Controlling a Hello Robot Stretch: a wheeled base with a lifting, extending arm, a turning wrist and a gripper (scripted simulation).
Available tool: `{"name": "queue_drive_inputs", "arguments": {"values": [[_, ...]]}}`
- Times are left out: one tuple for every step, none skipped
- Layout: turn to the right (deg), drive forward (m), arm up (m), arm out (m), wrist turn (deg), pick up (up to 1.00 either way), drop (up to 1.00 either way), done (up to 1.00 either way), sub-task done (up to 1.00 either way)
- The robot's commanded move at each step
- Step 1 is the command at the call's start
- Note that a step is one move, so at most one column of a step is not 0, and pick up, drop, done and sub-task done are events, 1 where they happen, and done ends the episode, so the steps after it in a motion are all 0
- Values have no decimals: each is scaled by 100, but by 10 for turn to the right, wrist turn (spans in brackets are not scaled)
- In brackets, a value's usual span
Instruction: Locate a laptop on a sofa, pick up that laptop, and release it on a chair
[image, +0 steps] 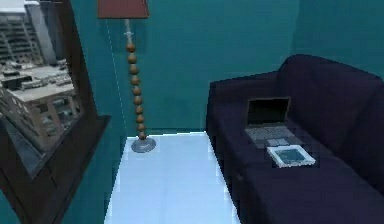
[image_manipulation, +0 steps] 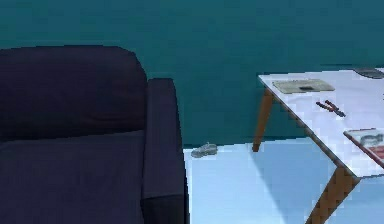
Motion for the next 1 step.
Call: {"name": "queue_drive_inputs", "arguments": {"values": [[0,30,0,0,0,0,0,0,0]]}}
